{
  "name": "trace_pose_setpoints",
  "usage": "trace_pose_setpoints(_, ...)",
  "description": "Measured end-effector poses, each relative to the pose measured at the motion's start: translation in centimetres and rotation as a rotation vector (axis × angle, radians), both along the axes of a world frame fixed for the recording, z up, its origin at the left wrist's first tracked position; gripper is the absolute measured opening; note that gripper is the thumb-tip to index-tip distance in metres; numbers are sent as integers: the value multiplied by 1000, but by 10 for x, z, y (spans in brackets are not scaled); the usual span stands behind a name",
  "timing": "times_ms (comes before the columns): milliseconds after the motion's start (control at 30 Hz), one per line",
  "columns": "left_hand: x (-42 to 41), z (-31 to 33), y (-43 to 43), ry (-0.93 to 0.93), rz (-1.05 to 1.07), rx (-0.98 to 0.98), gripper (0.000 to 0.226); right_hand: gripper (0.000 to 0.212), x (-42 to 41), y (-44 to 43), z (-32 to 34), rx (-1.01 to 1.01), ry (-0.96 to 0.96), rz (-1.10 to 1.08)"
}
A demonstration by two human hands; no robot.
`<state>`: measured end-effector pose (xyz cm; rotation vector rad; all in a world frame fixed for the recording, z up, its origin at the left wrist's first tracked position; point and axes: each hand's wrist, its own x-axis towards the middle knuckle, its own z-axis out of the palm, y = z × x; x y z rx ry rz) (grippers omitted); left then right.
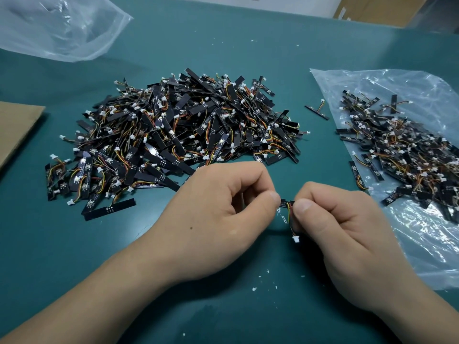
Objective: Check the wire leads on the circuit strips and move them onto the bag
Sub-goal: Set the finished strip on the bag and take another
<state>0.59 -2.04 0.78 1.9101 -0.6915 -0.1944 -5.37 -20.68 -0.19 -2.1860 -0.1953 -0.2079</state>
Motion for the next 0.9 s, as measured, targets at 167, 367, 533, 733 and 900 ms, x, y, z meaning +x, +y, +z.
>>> trace_pose_setpoints(167,1,-2,-2,-4,43,-8,21,33,1,0,0,-13,-20,-16)
trace_pose_setpoints(367,0,-4,-3,-33,47,30,20,35,1,0,0,-30,-9,-14)
trace_pose_setpoints(533,1,-4,-2,-14,40,3,20,34,1,0,0,-68,-25,-7)
trace_pose_setpoints(733,0,-4,-1,-25,33,-15,20,32,1,-1,-1,-32,-12,-8)
trace_pose_setpoints(900,0,-4,-2,-40,41,-5,19,31,1,0,-2,5,4,-10)
